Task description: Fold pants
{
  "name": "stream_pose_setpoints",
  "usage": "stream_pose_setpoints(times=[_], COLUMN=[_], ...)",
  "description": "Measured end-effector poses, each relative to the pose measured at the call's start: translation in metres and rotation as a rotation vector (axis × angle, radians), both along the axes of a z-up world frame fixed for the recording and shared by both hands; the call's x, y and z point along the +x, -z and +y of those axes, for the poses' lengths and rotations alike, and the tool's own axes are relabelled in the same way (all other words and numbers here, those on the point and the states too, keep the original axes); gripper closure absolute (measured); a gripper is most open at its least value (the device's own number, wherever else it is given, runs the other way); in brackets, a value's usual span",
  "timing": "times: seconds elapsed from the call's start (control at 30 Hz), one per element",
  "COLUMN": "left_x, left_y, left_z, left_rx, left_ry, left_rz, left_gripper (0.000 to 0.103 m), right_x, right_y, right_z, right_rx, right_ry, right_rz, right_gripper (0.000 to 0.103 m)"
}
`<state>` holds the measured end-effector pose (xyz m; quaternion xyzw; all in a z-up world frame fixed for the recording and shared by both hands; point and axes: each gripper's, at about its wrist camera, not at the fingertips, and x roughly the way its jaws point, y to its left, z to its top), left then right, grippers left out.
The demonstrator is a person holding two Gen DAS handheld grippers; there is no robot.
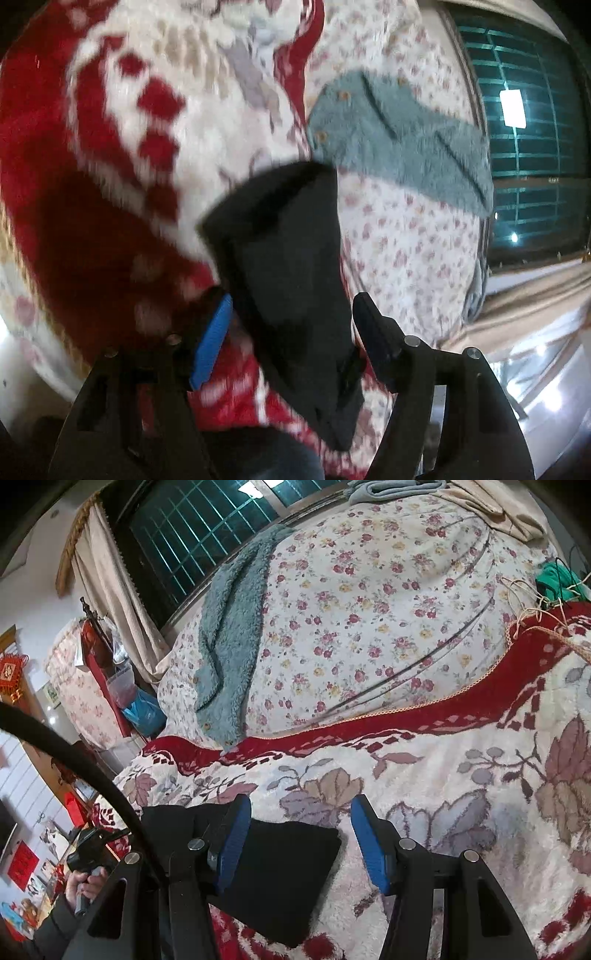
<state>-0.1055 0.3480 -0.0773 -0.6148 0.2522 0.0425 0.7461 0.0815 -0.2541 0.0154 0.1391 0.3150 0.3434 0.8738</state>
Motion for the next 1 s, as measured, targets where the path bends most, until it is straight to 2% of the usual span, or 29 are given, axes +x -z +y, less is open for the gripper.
stream_pose_setpoints(times=[0.07, 0.13, 0.17, 0.2, 0.23, 0.27, 0.3, 0.33, 0.5, 0.6, 0.63, 0.73, 0.8, 0.9, 1.0], left_x=[0.004, 0.007, 0.009, 0.007, 0.004, 0.003, 0.004, 0.004, 0.007, 0.013, 0.016, 0.03, 0.036, 0.05, 0.067], left_y=[0.004, 0.007, 0.005, 0.001, -0.004, -0.009, -0.01, -0.011, -0.034, -0.072, -0.088, -0.124, -0.134, -0.138, -0.128], left_z=[0.005, 0.004, 0.001, -0.001, -0.004, -0.007, -0.009, -0.011, -0.031, -0.06, -0.076, -0.122, -0.147, -0.186, -0.219], left_rx=[0.003, -0.005, 0.011, 0.039, 0.081, 0.14, 0.174, 0.2, 0.375, 0.546, 0.617, 0.766, 0.794, 0.763, 0.701], left_ry=[-0.016, -0.022, -0.024, -0.023, -0.024, -0.028, -0.03, -0.035, -0.037, -0.005, 0.016, 0.1, 0.153, 0.243, 0.319], left_rz=[0.014, -0.005, -0.02, -0.046, -0.067, -0.048, -0.021, 0.002, 0.026, -0.015, -0.044, -0.117, -0.161, -0.214, -0.233], left_gripper=[0.033, 0.033, 0.033, 0.037, 0.053, 0.065, 0.084, 0.087, 0.089, 0.09, 0.09, 0.09, 0.09, 0.09, 0.09], right_x=[0.0, 0.0, 0.0, 0.001, 0.001, 0.001, 0.001, 0.0, 0.001, 0.001, 0.001, 0.0, -0.001, -0.001, -0.001], right_y=[0.0, 0.0, 0.001, 0.001, 0.001, 0.001, 0.001, 0.001, 0.001, 0.002, 0.002, 0.002, 0.002, 0.002, 0.002], right_z=[0.0, 0.0, 0.0, 0.0, 0.0, 0.0, 0.0, 0.001, 0.001, 0.001, 0.001, 0.001, 0.0, -0.001, -0.003], right_rx=[0.0, 0.004, 0.006, 0.007, 0.006, 0.005, 0.003, 0.0, -0.001, 0.001, 0.003, 0.003, 0.007, 0.02, 0.041], right_ry=[-0.001, 0.0, 0.0, 0.001, 0.001, 0.0, -0.001, -0.001, 0.0, 0.0, -0.001, 0.0, 0.001, 0.003, 0.006], right_rz=[0.001, 0.003, 0.005, 0.008, 0.008, 0.009, 0.009, 0.008, 0.009, 0.011, 0.012, 0.01, 0.011, 0.013, 0.019], right_gripper=[0.049, 0.049, 0.049, 0.049, 0.049, 0.049, 0.049, 0.049, 0.049, 0.049, 0.049, 0.049, 0.049, 0.049, 0.049])
